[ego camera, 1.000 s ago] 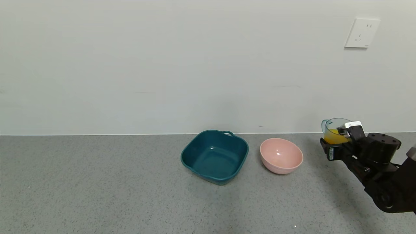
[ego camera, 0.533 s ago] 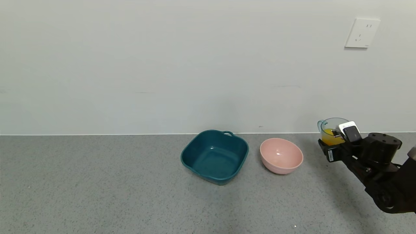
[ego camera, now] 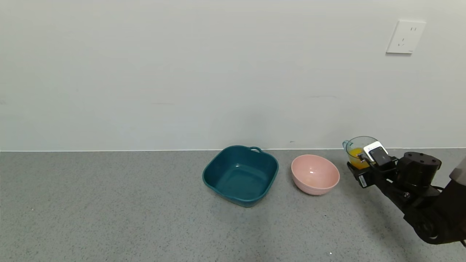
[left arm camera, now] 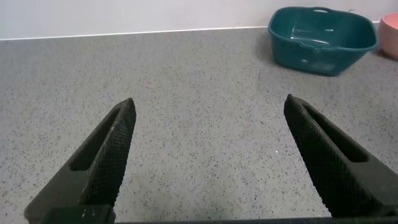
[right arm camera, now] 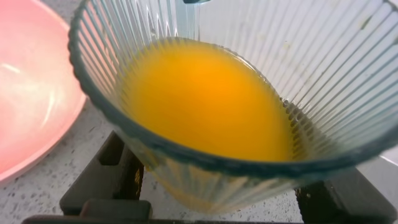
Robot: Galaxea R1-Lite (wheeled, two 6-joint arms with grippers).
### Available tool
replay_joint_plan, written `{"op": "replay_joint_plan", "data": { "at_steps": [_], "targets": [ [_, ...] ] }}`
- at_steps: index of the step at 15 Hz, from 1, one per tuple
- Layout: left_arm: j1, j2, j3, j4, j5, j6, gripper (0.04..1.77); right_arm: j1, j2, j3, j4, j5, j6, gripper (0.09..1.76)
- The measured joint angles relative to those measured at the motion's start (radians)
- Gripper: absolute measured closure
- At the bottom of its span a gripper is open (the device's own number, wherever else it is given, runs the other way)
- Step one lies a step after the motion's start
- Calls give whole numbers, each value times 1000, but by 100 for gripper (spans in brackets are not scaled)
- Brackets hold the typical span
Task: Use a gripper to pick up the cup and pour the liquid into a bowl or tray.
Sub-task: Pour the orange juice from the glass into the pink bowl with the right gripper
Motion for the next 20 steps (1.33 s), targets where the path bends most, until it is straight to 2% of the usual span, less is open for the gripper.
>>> {"op": "replay_joint_plan", "data": {
  "at_steps": [20],
  "targets": [
    [0,0,0,0,0,0,9,36,1,-30,5,-3,-338,51]
  ]
}}
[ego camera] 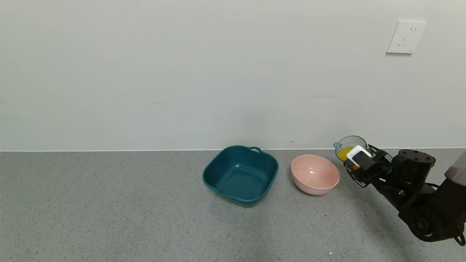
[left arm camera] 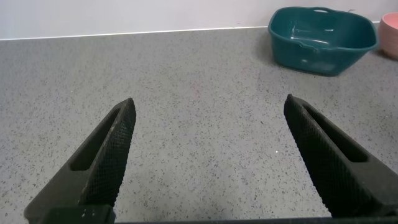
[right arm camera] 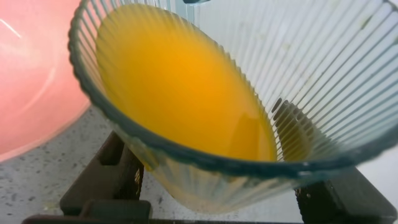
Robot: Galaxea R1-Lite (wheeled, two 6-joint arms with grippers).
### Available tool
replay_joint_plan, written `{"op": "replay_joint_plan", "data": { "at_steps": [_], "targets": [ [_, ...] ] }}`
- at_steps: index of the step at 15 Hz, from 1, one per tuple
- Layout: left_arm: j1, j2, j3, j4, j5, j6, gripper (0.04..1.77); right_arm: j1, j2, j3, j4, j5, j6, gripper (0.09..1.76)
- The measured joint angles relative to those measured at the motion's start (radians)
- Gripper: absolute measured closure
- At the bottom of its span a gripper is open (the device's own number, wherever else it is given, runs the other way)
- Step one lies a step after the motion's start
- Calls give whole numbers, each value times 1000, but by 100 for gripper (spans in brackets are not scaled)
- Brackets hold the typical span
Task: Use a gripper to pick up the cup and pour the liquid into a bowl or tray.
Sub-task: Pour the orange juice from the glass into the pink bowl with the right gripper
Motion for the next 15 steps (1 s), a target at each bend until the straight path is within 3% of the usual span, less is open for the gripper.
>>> {"op": "replay_joint_plan", "data": {
  "at_steps": [10,15],
  "targets": [
    [0,0,0,0,0,0,9,5,18,-44,1,-5,-247,51],
    [0,0,0,0,0,0,9,26,22,-51,0,-10,-301,51]
  ]
}}
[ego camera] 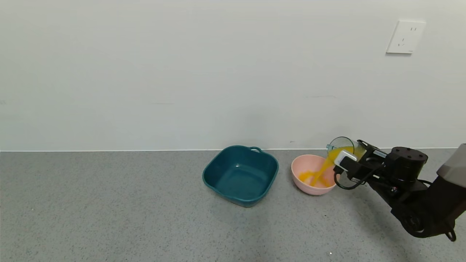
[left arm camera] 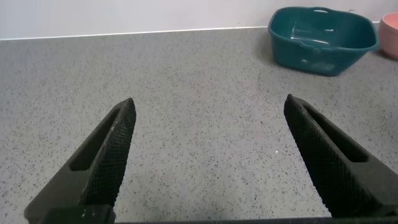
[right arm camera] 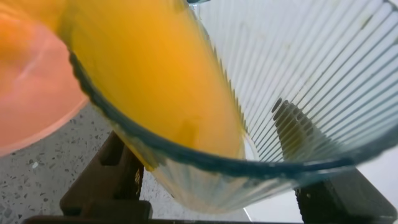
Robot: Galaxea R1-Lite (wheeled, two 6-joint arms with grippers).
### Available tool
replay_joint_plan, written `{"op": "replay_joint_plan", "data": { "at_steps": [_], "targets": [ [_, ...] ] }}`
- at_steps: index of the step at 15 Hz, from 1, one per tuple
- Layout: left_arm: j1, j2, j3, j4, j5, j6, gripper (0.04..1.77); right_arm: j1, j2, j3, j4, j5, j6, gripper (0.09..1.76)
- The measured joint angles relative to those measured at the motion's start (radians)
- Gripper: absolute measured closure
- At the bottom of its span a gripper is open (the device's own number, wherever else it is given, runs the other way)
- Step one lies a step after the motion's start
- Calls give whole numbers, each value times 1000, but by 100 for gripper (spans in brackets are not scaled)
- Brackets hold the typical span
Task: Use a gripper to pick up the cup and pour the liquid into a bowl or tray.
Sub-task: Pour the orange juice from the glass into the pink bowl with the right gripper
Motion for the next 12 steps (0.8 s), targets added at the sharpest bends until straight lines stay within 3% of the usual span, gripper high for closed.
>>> {"op": "replay_joint_plan", "data": {
  "at_steps": [12],
  "targets": [
    [0,0,0,0,0,0,9,9,1,-11,3,-2,-133,51]
  ]
}}
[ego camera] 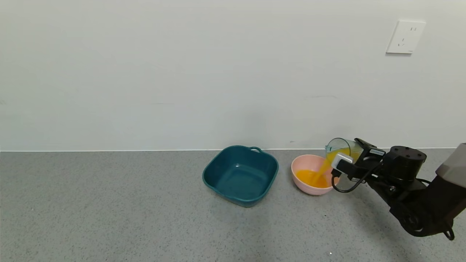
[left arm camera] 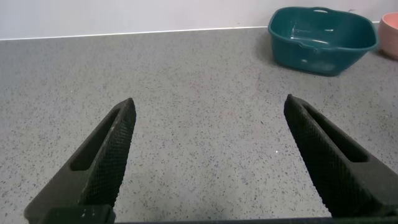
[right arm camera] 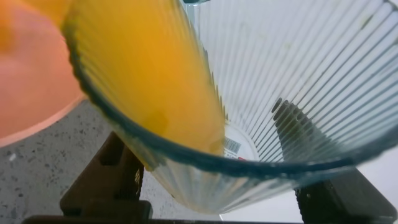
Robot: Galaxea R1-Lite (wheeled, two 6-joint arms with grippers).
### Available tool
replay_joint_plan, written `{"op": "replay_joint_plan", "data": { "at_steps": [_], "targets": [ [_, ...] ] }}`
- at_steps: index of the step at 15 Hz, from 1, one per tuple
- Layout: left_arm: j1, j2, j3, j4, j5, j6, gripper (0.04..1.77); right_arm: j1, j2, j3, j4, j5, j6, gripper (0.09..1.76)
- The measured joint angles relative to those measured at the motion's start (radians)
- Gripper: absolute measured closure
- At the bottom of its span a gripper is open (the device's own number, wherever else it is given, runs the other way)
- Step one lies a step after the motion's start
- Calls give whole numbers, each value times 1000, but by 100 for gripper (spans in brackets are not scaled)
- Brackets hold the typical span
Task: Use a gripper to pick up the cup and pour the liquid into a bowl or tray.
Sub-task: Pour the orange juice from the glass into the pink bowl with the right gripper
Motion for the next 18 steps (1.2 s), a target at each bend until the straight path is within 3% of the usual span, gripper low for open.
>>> {"op": "replay_joint_plan", "data": {
  "at_steps": [18],
  "targets": [
    [0,0,0,0,0,0,9,28,-1,0,-1,-6,-269,51]
  ]
}}
